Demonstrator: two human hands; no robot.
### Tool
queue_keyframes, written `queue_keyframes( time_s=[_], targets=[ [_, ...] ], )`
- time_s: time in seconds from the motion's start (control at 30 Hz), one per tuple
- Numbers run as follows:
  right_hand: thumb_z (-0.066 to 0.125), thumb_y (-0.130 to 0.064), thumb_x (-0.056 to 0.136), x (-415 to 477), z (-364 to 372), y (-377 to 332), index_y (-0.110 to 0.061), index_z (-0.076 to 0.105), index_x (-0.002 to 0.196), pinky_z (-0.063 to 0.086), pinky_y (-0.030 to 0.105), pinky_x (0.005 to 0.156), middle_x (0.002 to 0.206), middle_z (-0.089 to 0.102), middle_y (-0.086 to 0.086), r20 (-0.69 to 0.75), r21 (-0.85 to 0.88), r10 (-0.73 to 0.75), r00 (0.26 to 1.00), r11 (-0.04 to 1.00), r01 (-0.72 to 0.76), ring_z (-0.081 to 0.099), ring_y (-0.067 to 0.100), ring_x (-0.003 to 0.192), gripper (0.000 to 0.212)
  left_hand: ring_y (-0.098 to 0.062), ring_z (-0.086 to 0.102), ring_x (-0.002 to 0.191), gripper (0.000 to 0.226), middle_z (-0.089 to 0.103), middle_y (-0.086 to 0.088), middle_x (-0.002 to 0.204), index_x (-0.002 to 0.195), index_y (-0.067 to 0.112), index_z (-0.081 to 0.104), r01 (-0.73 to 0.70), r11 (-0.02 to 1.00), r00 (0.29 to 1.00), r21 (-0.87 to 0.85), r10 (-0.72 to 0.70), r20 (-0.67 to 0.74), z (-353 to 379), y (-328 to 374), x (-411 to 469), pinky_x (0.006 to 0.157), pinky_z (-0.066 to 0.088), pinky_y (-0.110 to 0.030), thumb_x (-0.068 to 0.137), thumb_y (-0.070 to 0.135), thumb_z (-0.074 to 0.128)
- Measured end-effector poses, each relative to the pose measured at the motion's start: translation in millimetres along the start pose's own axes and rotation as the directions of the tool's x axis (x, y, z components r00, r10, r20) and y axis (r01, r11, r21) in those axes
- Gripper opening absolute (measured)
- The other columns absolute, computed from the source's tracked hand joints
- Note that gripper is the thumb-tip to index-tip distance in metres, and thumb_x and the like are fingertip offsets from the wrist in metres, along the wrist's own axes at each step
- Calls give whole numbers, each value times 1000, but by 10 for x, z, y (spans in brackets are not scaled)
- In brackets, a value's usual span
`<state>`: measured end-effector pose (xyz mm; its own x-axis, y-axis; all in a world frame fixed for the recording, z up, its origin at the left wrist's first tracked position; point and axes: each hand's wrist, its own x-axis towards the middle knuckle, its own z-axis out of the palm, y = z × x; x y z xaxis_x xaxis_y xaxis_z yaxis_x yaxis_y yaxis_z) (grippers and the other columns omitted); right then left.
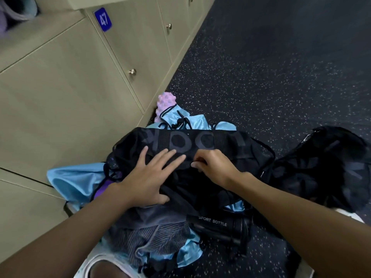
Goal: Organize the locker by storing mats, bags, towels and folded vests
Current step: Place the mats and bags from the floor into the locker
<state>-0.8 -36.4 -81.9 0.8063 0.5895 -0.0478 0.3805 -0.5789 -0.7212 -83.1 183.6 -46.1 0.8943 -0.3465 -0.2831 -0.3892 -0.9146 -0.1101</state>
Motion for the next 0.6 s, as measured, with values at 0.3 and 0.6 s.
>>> queue_keyframes(
  time_s=[0.3,0.6],
  targets=[
    [61,-19,94,5,221,213,-18,70,94,48,37,87,102,61,-1,-26,-34,-48,998,998,48,58,20,96,9,-33,43,140,116,49,-9,148,154,32,19,-58,982,998,181,56,20,187,-103,140,105,29,-73,60,88,56],
    [21,-47,100,-378,140,514,-31,52,138,23,61,111,142,54,-1,221,-615,-94,971,759,214,41,30,140,51,-35,64,113,66,69,-8,116,128,31,62,-31,975,993,219,56,-109,226,-134,255,91,44,-71,70,60,77]
  ],
)
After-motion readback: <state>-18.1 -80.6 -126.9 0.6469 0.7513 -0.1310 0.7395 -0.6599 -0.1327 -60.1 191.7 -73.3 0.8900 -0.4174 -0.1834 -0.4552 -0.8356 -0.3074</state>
